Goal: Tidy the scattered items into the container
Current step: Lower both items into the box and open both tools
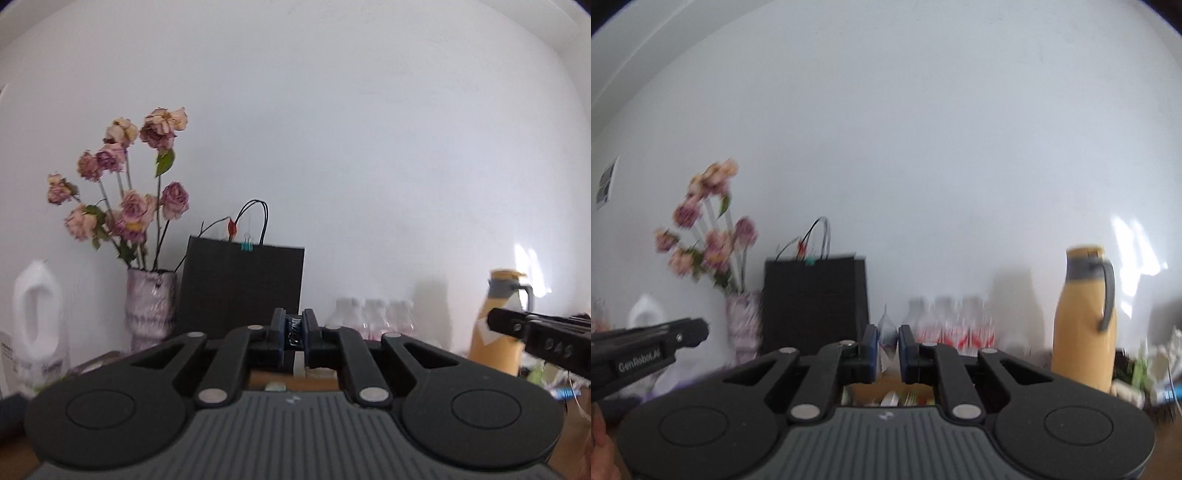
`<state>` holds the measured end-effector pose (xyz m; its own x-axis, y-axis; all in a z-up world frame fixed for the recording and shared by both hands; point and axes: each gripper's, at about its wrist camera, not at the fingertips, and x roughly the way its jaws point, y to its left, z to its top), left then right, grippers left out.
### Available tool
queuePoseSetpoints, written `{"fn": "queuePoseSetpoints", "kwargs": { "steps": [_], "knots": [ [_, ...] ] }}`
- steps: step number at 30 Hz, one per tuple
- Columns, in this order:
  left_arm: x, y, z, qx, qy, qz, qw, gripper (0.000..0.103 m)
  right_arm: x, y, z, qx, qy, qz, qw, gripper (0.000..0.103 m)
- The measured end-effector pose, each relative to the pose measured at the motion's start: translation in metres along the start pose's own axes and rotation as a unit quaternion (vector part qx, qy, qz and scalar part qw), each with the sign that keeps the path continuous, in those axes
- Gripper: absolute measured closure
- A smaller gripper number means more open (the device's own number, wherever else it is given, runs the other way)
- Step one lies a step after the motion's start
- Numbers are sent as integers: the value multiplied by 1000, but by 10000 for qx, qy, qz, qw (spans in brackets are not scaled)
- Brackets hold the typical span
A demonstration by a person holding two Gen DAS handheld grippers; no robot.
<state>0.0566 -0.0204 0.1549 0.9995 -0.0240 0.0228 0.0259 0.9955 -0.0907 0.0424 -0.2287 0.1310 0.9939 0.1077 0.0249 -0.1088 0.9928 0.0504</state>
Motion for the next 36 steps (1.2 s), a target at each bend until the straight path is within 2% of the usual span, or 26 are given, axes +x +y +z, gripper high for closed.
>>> {"fn": "queuePoseSetpoints", "kwargs": {
  "steps": [1, 2, 3, 4, 5, 6, 7, 9, 10, 12, 15, 17, 20, 23, 26, 27, 28, 30, 32, 34, 35, 36],
  "knots": [
    [20, 4, 14, -53, 56, -46, 10000, 93, 18, -9, 17, 72, 8, -6, 10000, 92],
    [43, 8, 24, -96, 301, -134, 9994, 93, 36, -18, 33, 187, 116, 30, 9998, 93],
    [73, 10, 33, -80, 821, -322, 9961, 93, 59, -26, 48, 341, 451, 143, 9983, 93],
    [103, 12, 36, -105, 1425, -488, 9885, 93, 86, -34, 61, 546, 935, 332, 9936, 93],
    [136, 14, 37, -154, 2104, -641, 9754, 93, 115, -40, 70, 717, 1500, 531, 9847, 93],
    [168, 16, 33, -259, 2757, -745, 9580, 93, 146, -46, 74, 847, 2139, 684, 9708, 93],
    [196, 19, 26, -430, 3288, -730, 9406, 93, 177, -52, 73, 1027, 2739, 763, 9532, 93],
    [243, 22, 6, -694, 4063, -831, 9073, 93, 234, -65, 53, 1431, 3811, 858, 9093, 93],
    [262, 22, -6, -799, 4344, -851, 8931, 93, 257, -70, 37, 1623, 4214, 848, 8882, 93],
    [289, 16, -34, -710, 4755, -711, 8740, 93, 291, -74, 5, 1778, 4742, 747, 8590, 93],
    [312, 7, -76, -463, 5163, -651, 8527, 93, 317, -63, -34, 1544, 5138, 595, 8418, 93],
    [321, 3, -99, -383, 5354, -626, 8414, 93, 332, -53, -56, 1357, 5385, 561, 8297, 93],
    [331, 4, -119, -445, 5519, -526, 8311, 93, 344, -43, -84, 1178, 5659, 528, 8143, 93],
    [335, 5, -128, -507, 5606, -507, 8250, 92, 350, -36, -105, 1179, 5846, 497, 8011, 92],
    [336, 8, -128, -464, 5631, -414, 8240, 90, 355, -31, -113, 1166, 5984, 462, 7913, 83],
    [335, 11, -125, -488, 5611, -367, 8255, 89, 355, -31, -112, 1174, 6003, 438, 7899, 75],
    [334, 13, -120, -496, 5576, -346, 8279, 85, 354, -33, -109, 1205, 5984, 438, 7908, 71],
    [328, 17, -104, -447, 5459, -301, 8361, 75, 350, -36, -94, 1192, 5848, 426, 8012, 54],
    [325, 20, -88, -425, 5369, -242, 8423, 60, 346, -40, -78, 1070, 5718, 351, 8127, 50],
    [319, 24, -70, -440, 5290, -140, 8474, 53, 341, -45, -61, 999, 5631, 252, 8199, 48],
    [314, 26, -61, -416, 5235, -72, 8510, 43, 338, -48, -53, 954, 5603, 200, 8226, 47],
    [309, 28, -53, -328, 5163, 40, 8558, 38, 334, -52, -44, 877, 5568, 146, 8259, 46]
  ]
}}
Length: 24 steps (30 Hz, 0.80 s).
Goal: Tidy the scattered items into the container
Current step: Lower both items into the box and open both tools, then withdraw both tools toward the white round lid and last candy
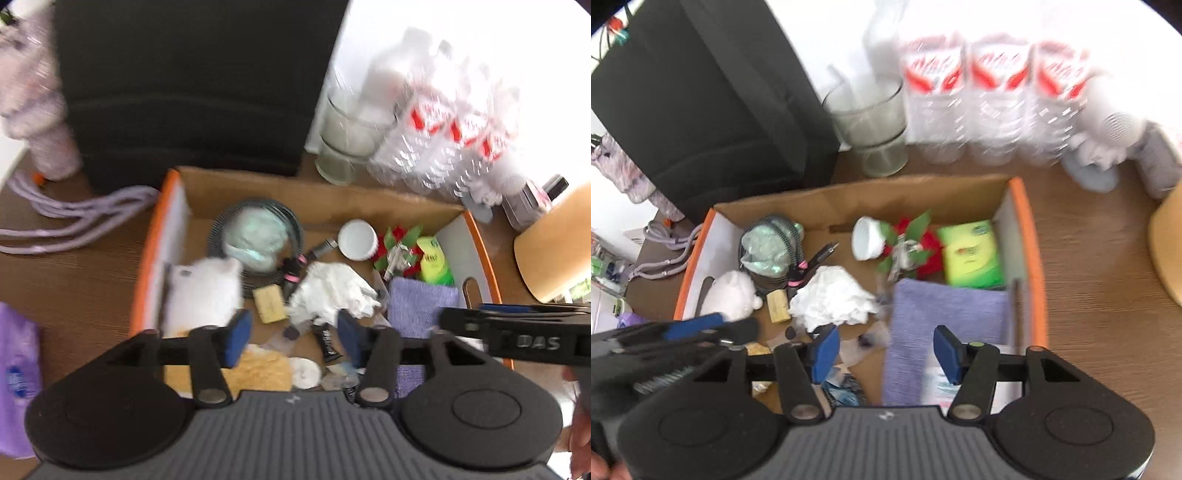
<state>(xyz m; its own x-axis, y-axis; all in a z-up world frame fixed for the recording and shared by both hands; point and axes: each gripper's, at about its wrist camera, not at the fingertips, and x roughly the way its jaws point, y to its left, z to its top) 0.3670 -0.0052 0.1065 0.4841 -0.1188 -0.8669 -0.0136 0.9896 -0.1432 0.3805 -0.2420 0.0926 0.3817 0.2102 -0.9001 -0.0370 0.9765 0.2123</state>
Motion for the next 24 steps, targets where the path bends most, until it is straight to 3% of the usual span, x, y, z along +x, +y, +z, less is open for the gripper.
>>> {"fn": "queuePoseSetpoints", "kwargs": {
  "steps": [2, 6, 12, 16, 18, 21, 24],
  "knots": [
    [-19, 3, -5, 158, -161, 383, 9990, 25, -19, -8, -4, -64, -105, -136, 9998, 43],
    [-42, 17, -16, 21, -232, 839, 9962, 21, -48, -30, -16, 174, -288, -321, 9989, 39],
    [-64, 2, -40, 391, -445, 925, 9939, 8, -60, -12, -40, 48, -434, -214, 9988, 36],
    [-82, -2, -63, 400, -927, 1080, 9890, 6, -73, 12, -67, -363, -1011, -218, 9940, 27],
    [-96, -7, -83, 431, -1529, 1307, 9786, 2, -81, 23, -86, -610, -1540, -336, 9856, 27],
    [-118, -15, -124, 667, -2689, 1235, 9529, 0, -92, 30, -122, -884, -2653, -436, 9591, 19],
    [-128, -22, -153, 612, -3197, 1091, 9392, 0, -96, 29, -150, -935, -3302, -406, 9384, 17]
  ]
}}
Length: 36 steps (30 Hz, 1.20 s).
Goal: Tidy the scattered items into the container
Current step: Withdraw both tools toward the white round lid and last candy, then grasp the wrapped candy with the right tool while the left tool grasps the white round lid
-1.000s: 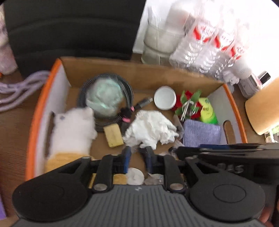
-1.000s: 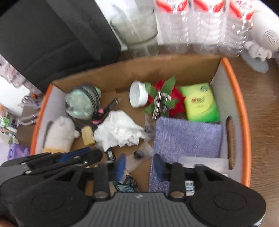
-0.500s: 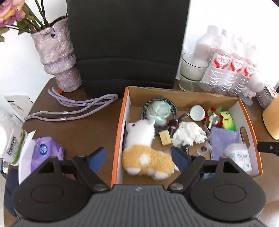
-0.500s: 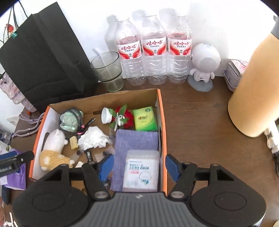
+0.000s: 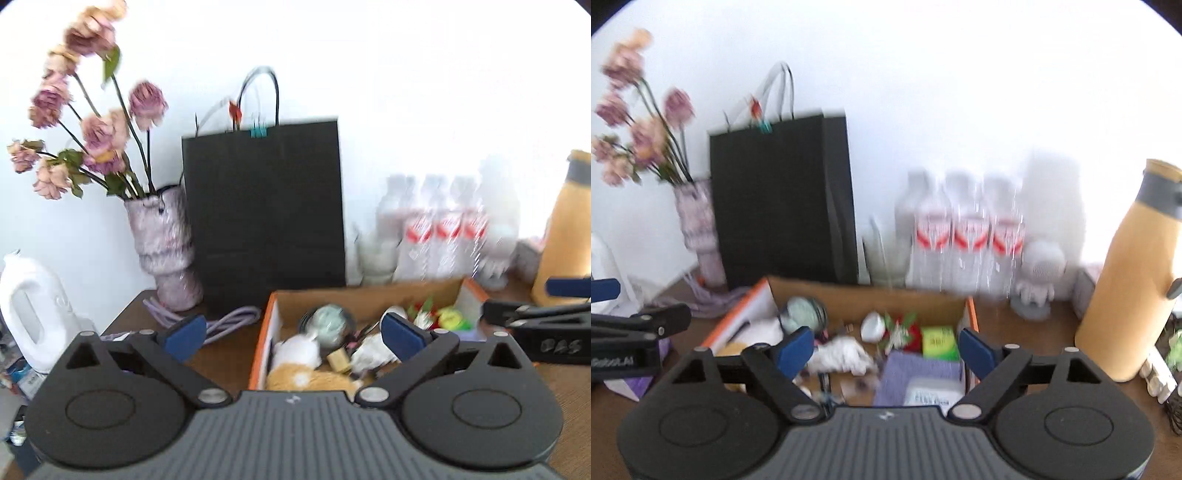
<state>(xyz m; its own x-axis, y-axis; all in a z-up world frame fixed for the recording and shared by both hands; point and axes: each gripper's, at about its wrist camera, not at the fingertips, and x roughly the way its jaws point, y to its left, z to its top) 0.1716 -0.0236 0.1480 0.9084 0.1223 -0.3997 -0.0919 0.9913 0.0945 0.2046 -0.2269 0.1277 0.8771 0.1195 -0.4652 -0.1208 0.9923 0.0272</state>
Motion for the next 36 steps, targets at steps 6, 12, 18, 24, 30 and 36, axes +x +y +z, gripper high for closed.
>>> {"fn": "queuePoseSetpoints", "kwargs": {
  "steps": [6, 12, 18, 24, 30, 36],
  "knots": [
    [-70, 2, -63, -409, -684, -85, 9968, 0, -77, -2, -52, 358, -861, -127, 9956, 12],
    [-146, 6, -166, -655, -512, -759, 9936, 0, -165, -9, -165, 722, -935, -178, 9928, 9],
    [-114, -9, -160, -245, -48, -799, 9965, 0, -119, -21, -174, 845, -171, -343, 9957, 22],
    [-80, -33, -155, 240, 84, -1240, 9920, 0, -18, -66, -130, 1379, 493, -400, 9884, 43],
    [-33, -70, -149, 989, 273, -1637, 9812, 0, 48, -66, -129, 1240, 1070, -580, 9848, 63],
    [8, -112, -142, 1548, 568, -2426, 9560, 0, 41, -68, -140, 684, 1039, -741, 9895, 87]
  ]
}}
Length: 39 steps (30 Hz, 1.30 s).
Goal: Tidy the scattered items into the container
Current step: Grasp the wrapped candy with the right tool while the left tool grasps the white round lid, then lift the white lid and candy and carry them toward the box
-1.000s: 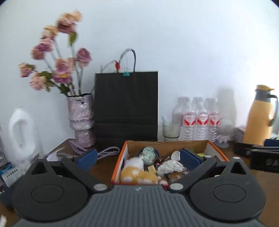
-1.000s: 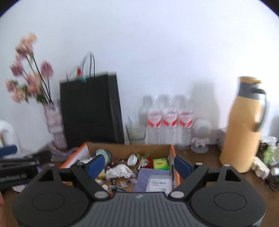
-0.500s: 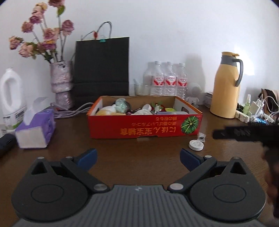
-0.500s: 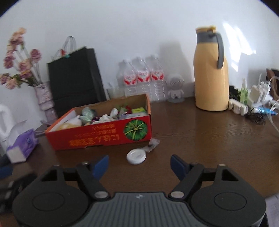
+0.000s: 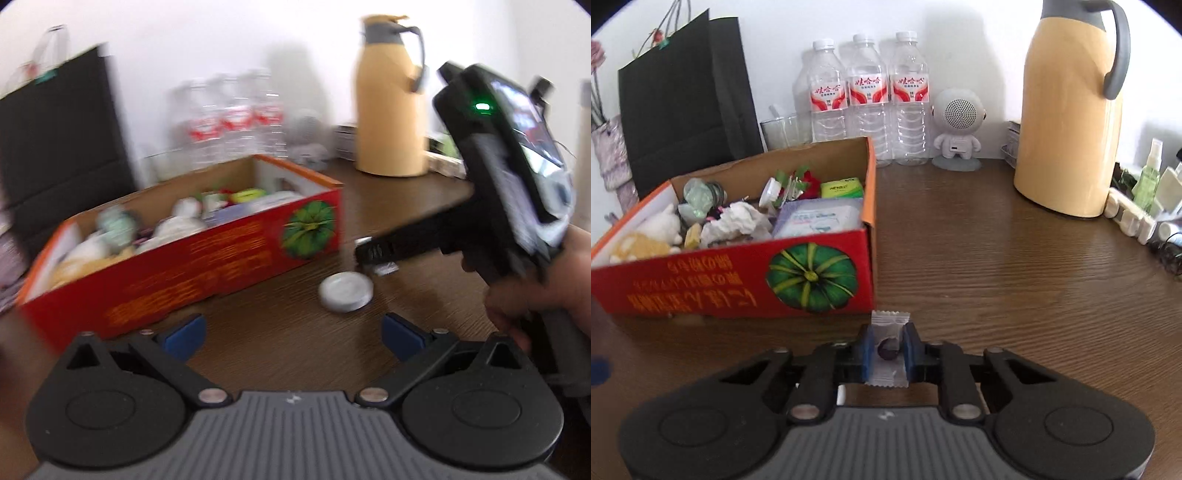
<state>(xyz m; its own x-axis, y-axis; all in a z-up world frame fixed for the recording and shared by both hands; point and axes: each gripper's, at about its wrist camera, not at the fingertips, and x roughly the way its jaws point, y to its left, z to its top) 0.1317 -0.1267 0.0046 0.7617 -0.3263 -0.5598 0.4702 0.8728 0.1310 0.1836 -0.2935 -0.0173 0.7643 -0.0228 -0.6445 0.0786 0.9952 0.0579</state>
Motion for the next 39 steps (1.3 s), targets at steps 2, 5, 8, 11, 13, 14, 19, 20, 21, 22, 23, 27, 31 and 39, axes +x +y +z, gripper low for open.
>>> {"fn": "queuePoseSetpoints", "kwargs": {
  "steps": [2, 5, 8, 11, 13, 14, 19, 20, 21, 22, 23, 27, 31, 39],
  "knots": [
    [17, -4, 7, 41, 47, -220, 9997, 4, -8, -10, -8, -86, -104, -40, 9999, 87],
    [41, -7, 16, -80, 243, -411, 9988, 14, -17, -27, -17, 125, -207, -20, 9997, 87],
    [59, -10, 20, -127, 457, -377, 9982, 35, -21, -39, -20, 372, -257, 186, 9988, 87],
    [63, -4, 20, -467, 469, -493, 9966, 48, -21, -38, -18, 336, -216, 255, 9989, 87],
    [62, -5, 19, -361, 404, -499, 9973, 59, -21, -34, -19, 240, -205, 279, 9991, 87],
    [61, -5, 17, -302, 354, -516, 9976, 63, -21, -31, -18, 176, -204, 259, 9993, 87],
    [42, 0, 10, -460, 246, -151, 9985, 63, -23, -20, -20, -114, -189, 295, 9993, 87],
    [33, 6, 8, -617, 190, -71, 9979, 63, -24, -20, -19, -114, -197, 312, 9993, 87],
    [24, 13, 5, -791, 148, 31, 9968, 63, -26, -21, -19, -88, -222, 328, 9992, 87],
    [13, 21, 2, -973, 103, 177, 9950, 63, -28, -21, -18, -69, -262, 328, 9991, 87],
    [1, 28, 0, -1110, 51, 335, 9932, 63, -30, -21, -17, -72, -318, 317, 9990, 87],
    [-52, 38, -9, -1154, -327, 1298, 9843, 63, -43, 1, -20, -409, -565, 328, 9970, 88],
    [-102, 45, -18, -1314, -693, 1817, 9721, 63, -83, 43, -24, -833, -1020, 654, 9891, 88],
    [-192, 19, -53, -1667, -1730, 2353, 9418, 63, -187, 75, -59, -752, -2090, 1099, 9688, 87]
  ]
}}
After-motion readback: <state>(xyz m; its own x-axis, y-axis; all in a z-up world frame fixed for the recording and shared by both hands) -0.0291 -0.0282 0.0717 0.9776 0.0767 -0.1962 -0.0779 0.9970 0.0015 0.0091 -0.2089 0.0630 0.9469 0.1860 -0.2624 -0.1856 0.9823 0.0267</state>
